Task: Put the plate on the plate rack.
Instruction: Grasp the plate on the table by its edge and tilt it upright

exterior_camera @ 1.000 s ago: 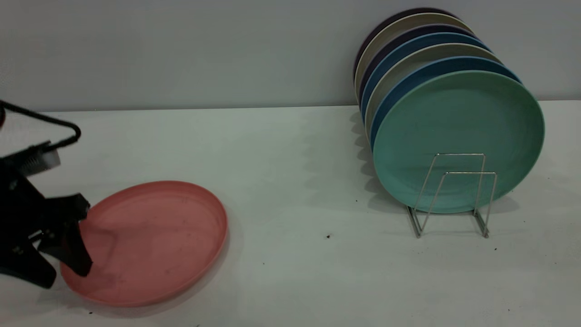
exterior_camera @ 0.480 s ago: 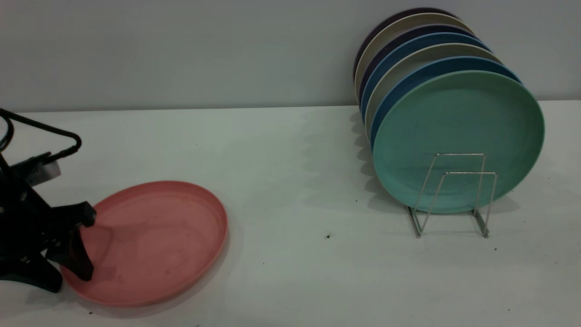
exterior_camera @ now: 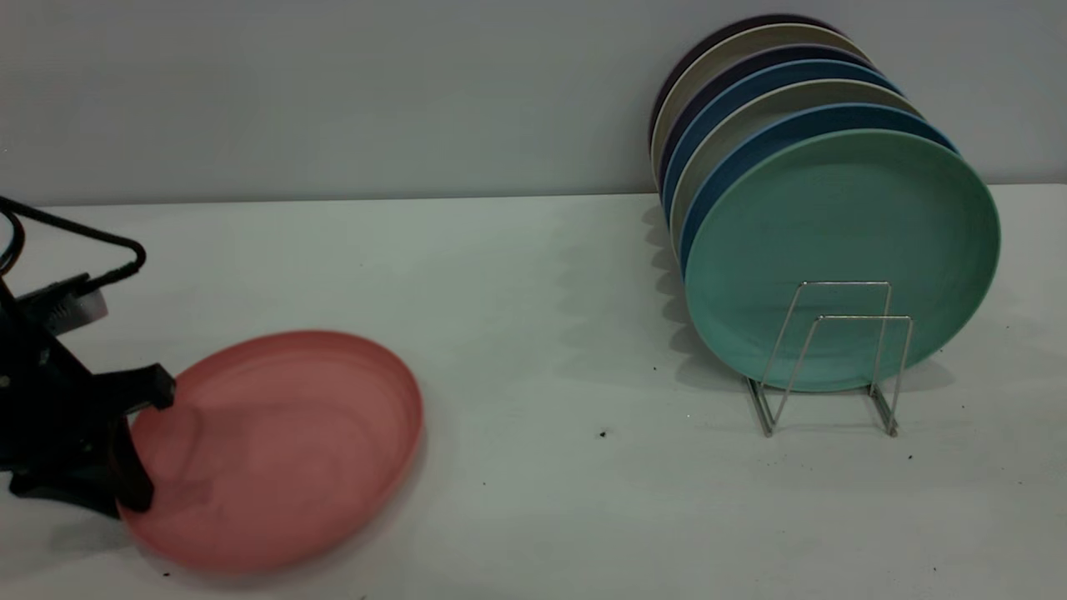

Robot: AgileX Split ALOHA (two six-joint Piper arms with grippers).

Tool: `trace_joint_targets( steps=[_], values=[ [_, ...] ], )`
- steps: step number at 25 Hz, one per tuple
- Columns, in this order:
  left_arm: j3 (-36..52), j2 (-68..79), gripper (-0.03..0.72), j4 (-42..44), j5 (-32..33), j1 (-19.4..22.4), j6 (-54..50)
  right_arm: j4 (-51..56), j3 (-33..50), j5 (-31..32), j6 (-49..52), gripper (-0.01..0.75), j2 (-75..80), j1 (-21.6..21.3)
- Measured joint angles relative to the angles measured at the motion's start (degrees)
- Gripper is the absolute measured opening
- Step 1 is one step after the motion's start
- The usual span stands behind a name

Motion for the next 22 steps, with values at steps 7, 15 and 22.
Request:
trace_joint_targets(
  steps=[7, 15, 22],
  values=[
    [-0.05, -1.51, 0.025, -0.16, -3.03, 0.0, 2.38, 2.22, 0.0, 0.1, 0.0, 0.389, 0.0, 0.0],
    [-0.05, -8.18, 0.013, 0.35, -7.68, -0.07, 5.12, 6.84, 0.0, 0.42, -0.83, 0.389, 0.07, 0.0],
    [0.11, -13.87, 0.013, 0.54, -7.93, -5.52, 13.92, 16.11, 0.0, 2.46, -8.13, 0.389, 6.38, 0.0]
  ],
)
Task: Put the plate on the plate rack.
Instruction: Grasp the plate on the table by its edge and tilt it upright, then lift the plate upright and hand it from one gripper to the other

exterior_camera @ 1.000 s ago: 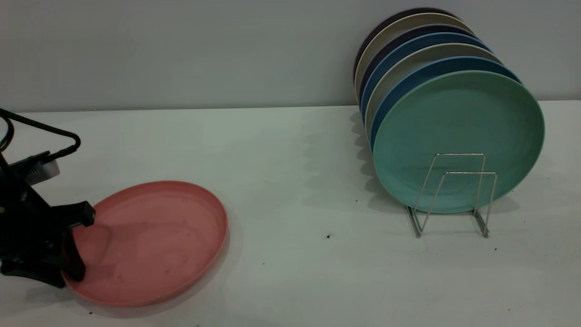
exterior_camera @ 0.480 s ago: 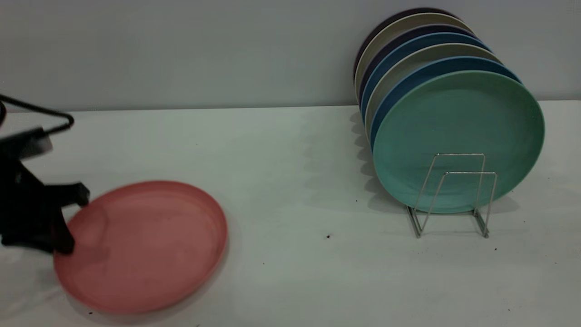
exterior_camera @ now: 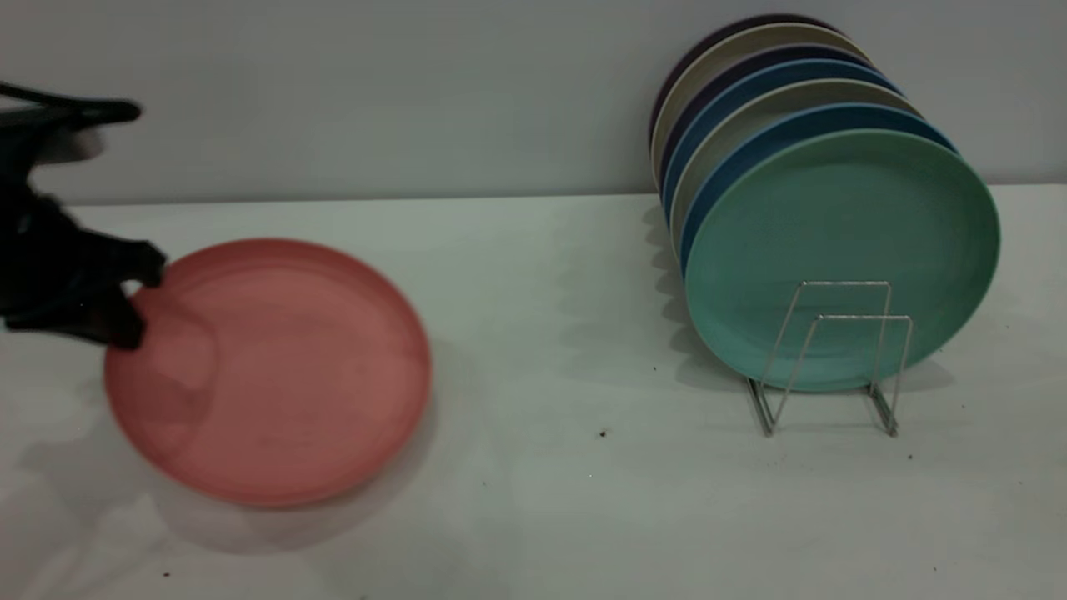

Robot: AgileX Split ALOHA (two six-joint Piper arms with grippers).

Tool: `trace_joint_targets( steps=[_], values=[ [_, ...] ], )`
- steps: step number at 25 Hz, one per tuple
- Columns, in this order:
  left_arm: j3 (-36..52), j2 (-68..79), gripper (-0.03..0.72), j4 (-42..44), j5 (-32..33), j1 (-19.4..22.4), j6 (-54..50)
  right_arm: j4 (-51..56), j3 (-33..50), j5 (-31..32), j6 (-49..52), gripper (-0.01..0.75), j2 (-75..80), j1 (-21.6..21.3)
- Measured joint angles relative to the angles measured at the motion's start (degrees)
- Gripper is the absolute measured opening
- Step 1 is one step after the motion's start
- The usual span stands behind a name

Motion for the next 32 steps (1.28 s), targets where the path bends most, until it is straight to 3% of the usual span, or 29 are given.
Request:
trace_joint_targets(
  steps=[7, 14, 24, 32],
  values=[
    [0.19, -3.64, 0.013, 0.0, -0.07, -8.49, 9.56, 9.91, 0.0, 0.18, -8.86, 0.389, 10.06, 0.0],
    [0.19, -8.83, 0.013, 0.0, -2.18, -13.34, 10.66, 21.15, 0.0, -0.89, -22.05, 0.389, 19.37, 0.0],
    [0.19, -10.14, 0.014, 0.0, 0.5, -17.49, 10.76, 35.61, -0.28, -2.24, -41.63, 0.389, 32.82, 0.0],
    [0.19, -10.2, 0.014, -1.75, 2.67, -17.49, 10.76, 38.87, -0.39, -2.43, -44.67, 0.389, 36.48, 0.0]
  ],
)
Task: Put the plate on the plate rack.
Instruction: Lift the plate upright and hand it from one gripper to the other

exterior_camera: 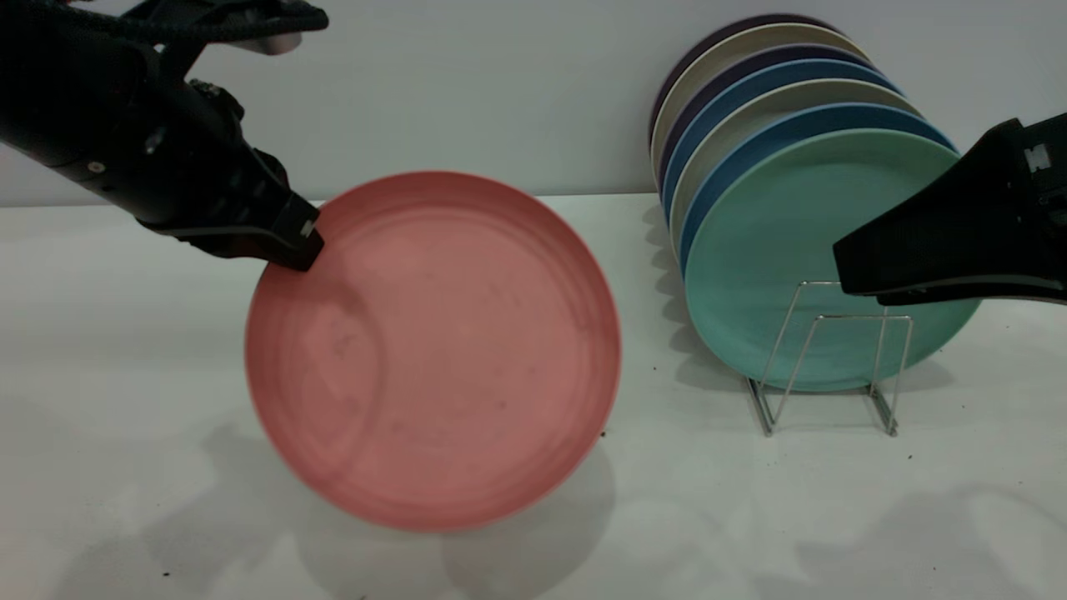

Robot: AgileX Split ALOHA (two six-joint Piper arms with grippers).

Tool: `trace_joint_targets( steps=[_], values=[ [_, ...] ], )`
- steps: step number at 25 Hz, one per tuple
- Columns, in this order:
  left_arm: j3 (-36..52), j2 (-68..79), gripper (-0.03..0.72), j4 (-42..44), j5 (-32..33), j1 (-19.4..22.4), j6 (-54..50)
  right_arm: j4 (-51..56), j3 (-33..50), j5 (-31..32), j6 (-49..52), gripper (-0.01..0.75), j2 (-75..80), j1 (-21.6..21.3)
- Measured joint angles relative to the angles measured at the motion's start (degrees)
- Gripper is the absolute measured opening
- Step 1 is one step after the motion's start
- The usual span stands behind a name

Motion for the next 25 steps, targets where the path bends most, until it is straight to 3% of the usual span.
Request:
trace_joint_targets(
  steps=[5, 13, 25],
  values=[
    [-0.16, 0.0, 0.017, -6.54, 3.55, 0.0, 2.79, 0.13, -0.07, 0.0, -0.12, 0.389, 0.0, 0.0],
    [-3.85, 0.0, 0.018, -23.21, 11.15, 0.0, 15.6, 0.13, -0.07, -0.04, -0.17, 0.389, 0.0, 0.0],
    [-3.9, 0.0, 0.018, -35.44, 16.91, 0.0, 29.94, 1.58, -0.07, -1.52, -1.23, 0.389, 0.0, 0.0]
  ],
)
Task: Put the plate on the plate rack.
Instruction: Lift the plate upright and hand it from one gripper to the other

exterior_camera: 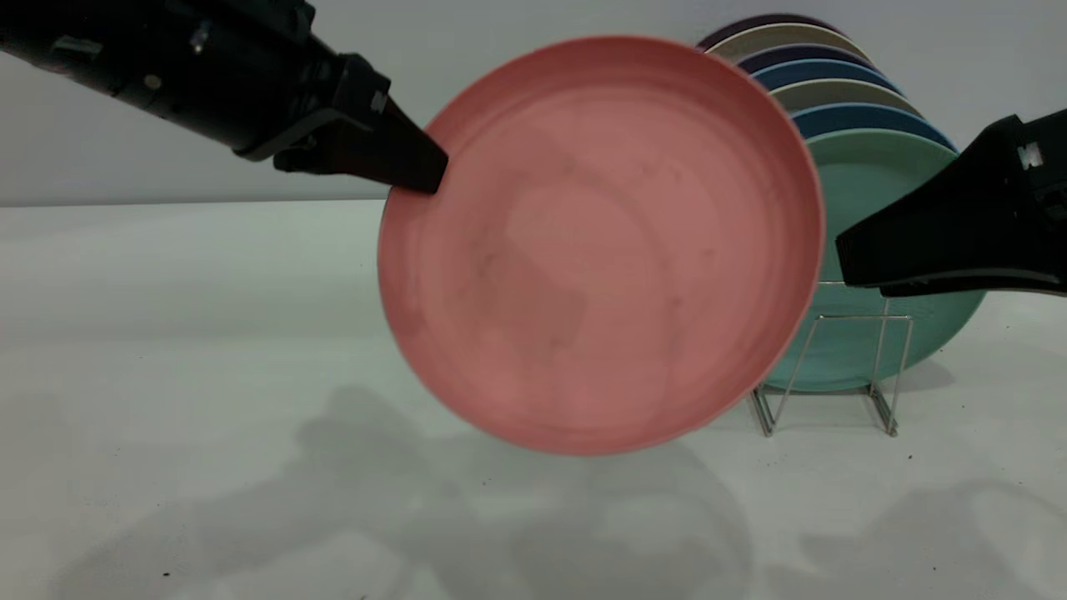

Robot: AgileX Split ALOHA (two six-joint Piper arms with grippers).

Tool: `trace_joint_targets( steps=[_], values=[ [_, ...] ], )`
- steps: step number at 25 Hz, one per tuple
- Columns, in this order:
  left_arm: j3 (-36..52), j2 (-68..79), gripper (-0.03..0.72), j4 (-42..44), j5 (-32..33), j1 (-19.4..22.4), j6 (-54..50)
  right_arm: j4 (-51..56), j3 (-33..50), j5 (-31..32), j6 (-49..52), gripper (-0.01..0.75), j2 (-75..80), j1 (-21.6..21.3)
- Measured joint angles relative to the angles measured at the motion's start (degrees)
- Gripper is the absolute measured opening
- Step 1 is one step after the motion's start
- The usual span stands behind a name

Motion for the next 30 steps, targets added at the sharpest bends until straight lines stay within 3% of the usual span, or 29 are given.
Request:
trace_joint_targets(
  steps=[7, 30],
  values=[
    [0.0, 0.0, 0.024, -4.02, 0.77, 0.0, 3.18, 2.02, 0.0, 1.3, -0.47, 0.389, 0.0, 0.0],
    [0.0, 2.06, 0.025, -4.76, 0.11, 0.0, 2.88, 3.21, 0.0, 1.39, -1.08, 0.389, 0.0, 0.0]
  ],
)
